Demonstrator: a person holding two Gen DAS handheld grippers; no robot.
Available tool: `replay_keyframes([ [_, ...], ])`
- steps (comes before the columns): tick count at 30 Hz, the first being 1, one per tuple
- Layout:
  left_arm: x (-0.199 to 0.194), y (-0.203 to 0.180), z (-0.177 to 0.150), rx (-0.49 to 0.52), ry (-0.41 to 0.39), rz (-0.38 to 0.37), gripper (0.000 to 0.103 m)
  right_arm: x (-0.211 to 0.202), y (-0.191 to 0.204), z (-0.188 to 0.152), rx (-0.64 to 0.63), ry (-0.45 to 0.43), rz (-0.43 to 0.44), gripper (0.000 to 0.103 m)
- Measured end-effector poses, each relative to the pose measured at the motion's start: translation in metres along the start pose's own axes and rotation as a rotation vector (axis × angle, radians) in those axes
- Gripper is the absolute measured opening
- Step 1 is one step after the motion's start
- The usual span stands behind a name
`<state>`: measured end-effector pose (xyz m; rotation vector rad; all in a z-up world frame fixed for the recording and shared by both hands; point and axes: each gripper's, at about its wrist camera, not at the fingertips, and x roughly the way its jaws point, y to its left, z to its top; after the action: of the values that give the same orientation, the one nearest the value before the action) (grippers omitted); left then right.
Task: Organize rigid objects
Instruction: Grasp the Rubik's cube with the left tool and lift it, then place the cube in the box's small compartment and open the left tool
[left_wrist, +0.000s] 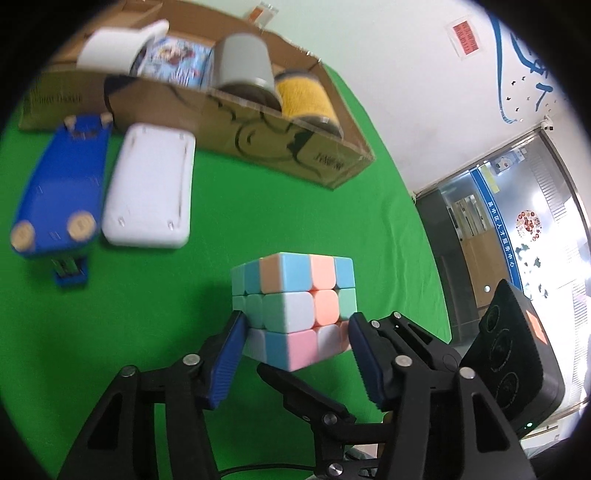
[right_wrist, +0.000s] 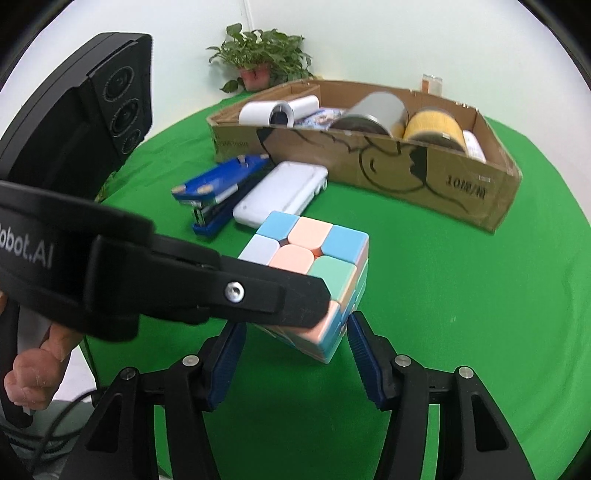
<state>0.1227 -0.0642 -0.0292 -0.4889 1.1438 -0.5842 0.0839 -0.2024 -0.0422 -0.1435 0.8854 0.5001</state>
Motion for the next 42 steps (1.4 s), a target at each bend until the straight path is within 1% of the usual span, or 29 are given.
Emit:
replay_keyframes([
  [5,-0.021,-0.006,0.015,0.033,-0.059,0.005,0.055,-0.012,0.007,0.021,-0.024,-0.061,-0.016,0.055],
  [10,-0.043,-0.01,0.032,0.065,-0.123,0.028,0.055,-0.016,0.016,0.046,-0.054,-0.096,-0.03,0.055],
  [13,-0.058,-0.009,0.043,0.08,-0.173,0.052,0.055,-0.015,0.024,0.07,-0.073,-0.119,-0.033,0.055],
  [15,-0.073,-0.006,0.054,0.092,-0.208,0.066,0.055,-0.012,0.028,0.087,-0.064,-0.12,-0.022,0.055],
  [18,-0.09,0.002,0.072,0.096,-0.24,0.074,0.055,-0.01,0.038,0.111,-0.094,-0.153,-0.024,0.055],
  [20,-0.1,0.006,0.081,0.108,-0.258,0.09,0.055,-0.006,0.045,0.129,-0.097,-0.16,-0.005,0.055],
  [23,-0.111,0.013,0.095,0.119,-0.284,0.119,0.055,0.001,0.056,0.15,-0.122,-0.168,-0.01,0.055],
  [27,-0.125,0.027,0.116,0.121,-0.315,0.142,0.055,0.017,0.068,0.182,-0.134,-0.169,0.012,0.055],
  [33,-0.14,0.055,0.152,0.119,-0.338,0.174,0.055,0.046,0.081,0.232,-0.148,-0.165,0.044,0.055],
  [38,-0.146,0.085,0.186,0.096,-0.332,0.21,0.055,0.084,0.088,0.274,-0.137,-0.118,0.087,0.055],
  [42,-0.141,0.108,0.212,0.08,-0.303,0.226,0.055,0.121,0.089,0.307,-0.116,-0.072,0.128,0.055],
])
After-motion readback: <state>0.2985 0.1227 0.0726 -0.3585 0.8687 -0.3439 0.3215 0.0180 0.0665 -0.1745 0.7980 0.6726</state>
